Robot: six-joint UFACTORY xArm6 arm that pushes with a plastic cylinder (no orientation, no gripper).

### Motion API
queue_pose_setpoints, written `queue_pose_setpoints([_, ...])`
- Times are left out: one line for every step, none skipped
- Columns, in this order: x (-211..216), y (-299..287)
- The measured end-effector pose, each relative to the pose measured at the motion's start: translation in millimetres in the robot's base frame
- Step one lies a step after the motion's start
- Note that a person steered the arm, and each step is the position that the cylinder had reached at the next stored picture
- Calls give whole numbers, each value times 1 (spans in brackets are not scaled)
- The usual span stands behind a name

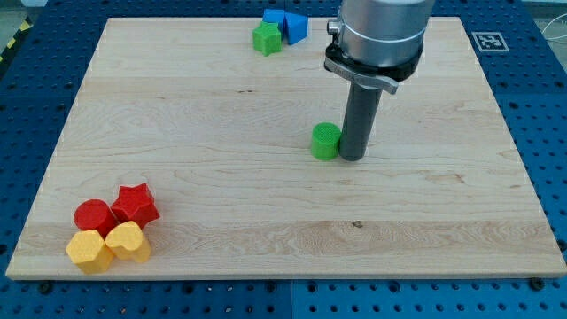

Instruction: Push green circle closer to blue triangle

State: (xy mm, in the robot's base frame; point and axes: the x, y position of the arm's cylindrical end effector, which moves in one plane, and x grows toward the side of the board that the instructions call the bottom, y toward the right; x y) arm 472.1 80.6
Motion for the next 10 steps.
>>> queue_pose_setpoints([17, 0])
queue_pose_setpoints([29, -4])
queue_pose_setpoints([17, -23])
queue_pose_setpoints([-11, -43])
queue_pose_setpoints([-40, -56])
queue_pose_setpoints([-77, -60])
queue_pose_setpoints([-111, -64])
queue_pose_setpoints([-122, -65])
queue_pose_setpoints([-129, -65])
queue_pose_setpoints([-147, -65])
